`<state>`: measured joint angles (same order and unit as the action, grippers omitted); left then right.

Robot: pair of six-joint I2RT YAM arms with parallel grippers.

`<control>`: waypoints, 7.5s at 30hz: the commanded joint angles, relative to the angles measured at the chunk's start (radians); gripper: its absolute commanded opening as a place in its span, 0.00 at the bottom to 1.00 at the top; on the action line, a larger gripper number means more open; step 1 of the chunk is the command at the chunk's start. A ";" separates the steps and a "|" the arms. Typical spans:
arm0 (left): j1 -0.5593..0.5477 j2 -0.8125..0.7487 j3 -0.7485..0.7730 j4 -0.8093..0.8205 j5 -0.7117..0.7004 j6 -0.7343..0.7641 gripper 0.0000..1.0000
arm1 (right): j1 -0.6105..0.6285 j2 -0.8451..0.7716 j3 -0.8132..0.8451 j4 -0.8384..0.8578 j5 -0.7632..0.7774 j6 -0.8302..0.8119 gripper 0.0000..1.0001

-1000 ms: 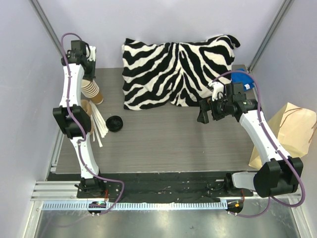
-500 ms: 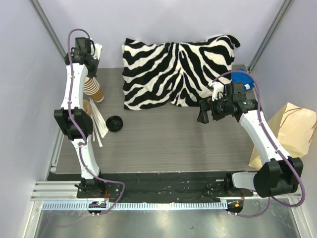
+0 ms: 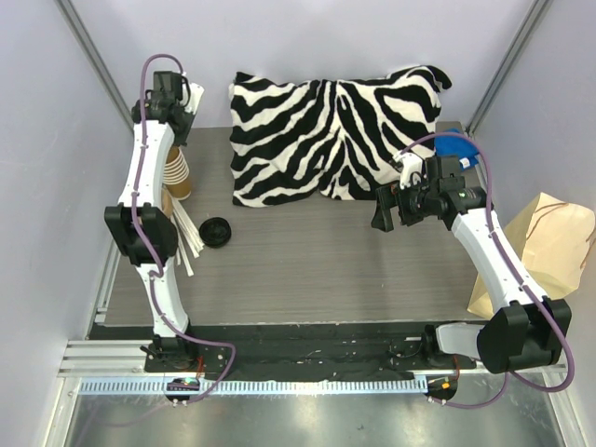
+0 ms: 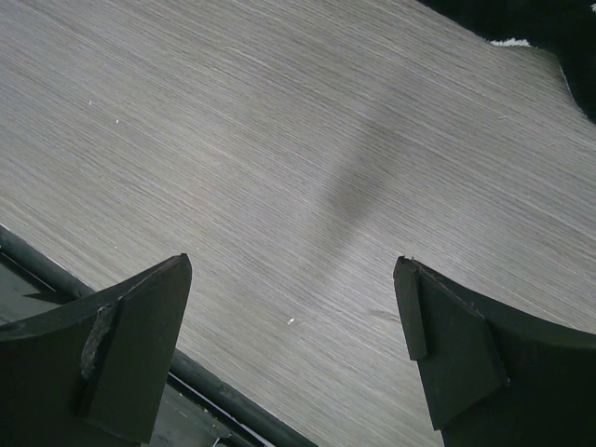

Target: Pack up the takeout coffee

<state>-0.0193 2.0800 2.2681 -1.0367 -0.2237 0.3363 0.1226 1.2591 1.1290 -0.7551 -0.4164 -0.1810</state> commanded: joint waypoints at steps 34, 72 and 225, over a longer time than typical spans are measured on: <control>-0.979 -0.608 -0.756 0.225 -0.190 0.020 0.00 | -0.009 -0.047 0.022 0.030 -0.036 0.021 1.00; -1.161 -0.478 -0.888 0.383 0.021 -0.194 0.64 | -0.078 -0.052 0.023 0.014 -0.033 0.031 1.00; -0.189 -0.370 -0.964 0.144 0.360 -0.031 0.51 | -0.078 -0.063 -0.011 0.020 -0.111 0.034 1.00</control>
<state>-0.2054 1.6936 1.3125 -0.9482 0.1417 0.2947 0.0483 1.2205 1.1141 -0.7559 -0.5297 -0.1509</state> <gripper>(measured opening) 0.520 0.996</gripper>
